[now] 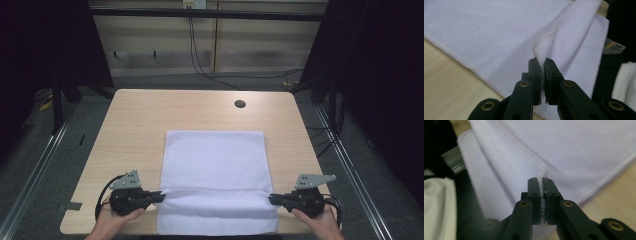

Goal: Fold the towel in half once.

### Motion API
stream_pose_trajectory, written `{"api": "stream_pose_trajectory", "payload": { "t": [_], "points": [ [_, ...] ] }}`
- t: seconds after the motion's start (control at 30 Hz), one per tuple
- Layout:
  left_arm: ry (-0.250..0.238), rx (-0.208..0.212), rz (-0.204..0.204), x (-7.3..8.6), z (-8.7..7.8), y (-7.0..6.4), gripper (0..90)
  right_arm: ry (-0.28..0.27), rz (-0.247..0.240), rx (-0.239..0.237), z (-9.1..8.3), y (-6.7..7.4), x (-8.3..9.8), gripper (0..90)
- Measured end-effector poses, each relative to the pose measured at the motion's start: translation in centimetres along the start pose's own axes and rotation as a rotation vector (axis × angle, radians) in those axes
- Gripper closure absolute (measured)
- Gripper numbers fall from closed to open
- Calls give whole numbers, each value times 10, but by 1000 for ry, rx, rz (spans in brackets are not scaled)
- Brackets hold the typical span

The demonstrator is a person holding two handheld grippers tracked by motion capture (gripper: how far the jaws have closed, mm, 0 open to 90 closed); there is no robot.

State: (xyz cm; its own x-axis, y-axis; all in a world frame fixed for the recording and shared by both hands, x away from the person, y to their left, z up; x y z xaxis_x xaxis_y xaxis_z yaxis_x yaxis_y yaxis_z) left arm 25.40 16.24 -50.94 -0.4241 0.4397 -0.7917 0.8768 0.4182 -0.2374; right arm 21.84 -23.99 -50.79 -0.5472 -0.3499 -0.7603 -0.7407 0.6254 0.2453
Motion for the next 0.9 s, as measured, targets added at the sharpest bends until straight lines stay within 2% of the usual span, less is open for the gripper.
{"api": "stream_pose_trajectory", "payload": {
  "t": [0.03, 0.07, 0.1, 0.17, 0.2, 0.27, 0.3, 0.33, 0.37, 0.4, 0.43, 0.5, 0.53, 0.57, 0.67, 0.8, 0.9],
  "points": [
    [15, 34, 22, 4, -2, -6, 826, 15, -6, -29, -2, 4, 5, 839],
    [21, 53, 24, 6, -2, -9, 817, 34, -27, -46, -5, 8, 11, 839],
    [46, 52, 30, 10, -2, -10, 813, 42, -25, -60, -7, 12, 14, 829],
    [79, 86, 50, 17, -5, -16, 810, 66, -29, -92, -8, 19, 22, 801],
    [78, 90, 47, 19, -6, -18, 801, 93, -39, -113, -7, 23, 29, 781],
    [83, 122, 62, 23, -12, -22, 777, 121, -48, -124, -7, 29, 35, 729],
    [78, 134, 61, 23, -15, -23, 760, 127, -51, -142, -9, 33, 37, 705],
    [67, 135, 55, 21, -19, -22, 749, 135, -57, -137, -12, 34, 38, 704],
    [43, 141, 38, 19, -24, -21, 727, 115, -53, -147, -16, 36, 36, 684],
    [28, 133, 32, 18, -27, -18, 690, 81, -44, -154, -21, 36, 32, 653],
    [7, 106, 18, 16, -30, -12, 669, 63, -39, -142, -24, 34, 29, 641],
    [-23, 65, -16, 11, -29, -1, 682, 27, -21, -106, -27, 26, 22, 625],
    [-30, 45, -39, 9, -26, 7, 689, 9, -13, -72, -26, 19, 17, 629],
    [-33, 16, -56, 6, -20, 17, 688, -9, 7, -44, -23, 12, 13, 628],
    [6, -19, -93, 0, -2, 39, 674, -43, 33, 22, -4, -9, -5, 617],
    [30, -76, -115, -14, 25, 71, 670, -27, 21, 74, 23, -29, -24, 604],
    [54, -109, -103, -24, 45, 89, 671, 5, 12, 98, 46, -43, -35, 595]
  ]
}}
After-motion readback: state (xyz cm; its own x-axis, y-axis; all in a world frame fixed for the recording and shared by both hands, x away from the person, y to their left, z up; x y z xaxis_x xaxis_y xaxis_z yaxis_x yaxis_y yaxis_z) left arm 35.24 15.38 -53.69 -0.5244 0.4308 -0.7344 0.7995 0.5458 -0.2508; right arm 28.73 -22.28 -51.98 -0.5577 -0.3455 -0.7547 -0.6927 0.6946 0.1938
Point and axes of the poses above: each handheld gripper's, and its own axes: z roughly forward along the jaws, x roughly out of its underside, y roughly to its left, the point moved 7 cm from there along z, roughly forward along the jaws, and after that the axes turned 2 degrees about -y, right-handed, at the moved point
